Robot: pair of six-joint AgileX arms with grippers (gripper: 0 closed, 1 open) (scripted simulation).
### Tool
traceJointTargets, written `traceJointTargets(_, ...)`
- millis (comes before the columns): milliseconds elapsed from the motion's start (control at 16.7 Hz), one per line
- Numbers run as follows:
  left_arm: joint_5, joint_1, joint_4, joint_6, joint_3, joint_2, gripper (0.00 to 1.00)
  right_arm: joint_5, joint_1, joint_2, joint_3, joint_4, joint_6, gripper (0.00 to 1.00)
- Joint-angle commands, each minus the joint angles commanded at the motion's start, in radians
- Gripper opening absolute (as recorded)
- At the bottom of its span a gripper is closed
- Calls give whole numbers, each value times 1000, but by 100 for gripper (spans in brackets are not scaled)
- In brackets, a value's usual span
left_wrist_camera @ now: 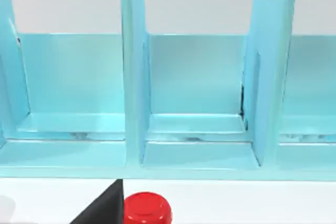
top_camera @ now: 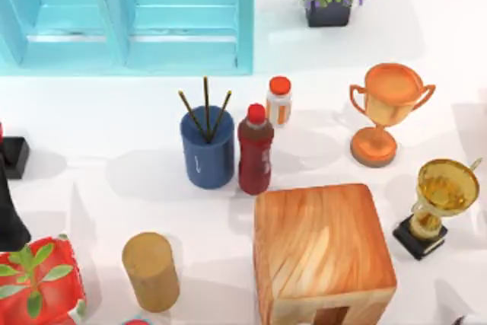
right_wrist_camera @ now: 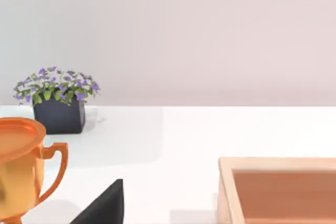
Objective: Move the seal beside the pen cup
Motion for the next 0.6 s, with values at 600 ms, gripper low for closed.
traceJointTargets(600, -4, 28, -291, 29, 370, 376, 100, 0, 0, 0, 0, 0, 0, 100)
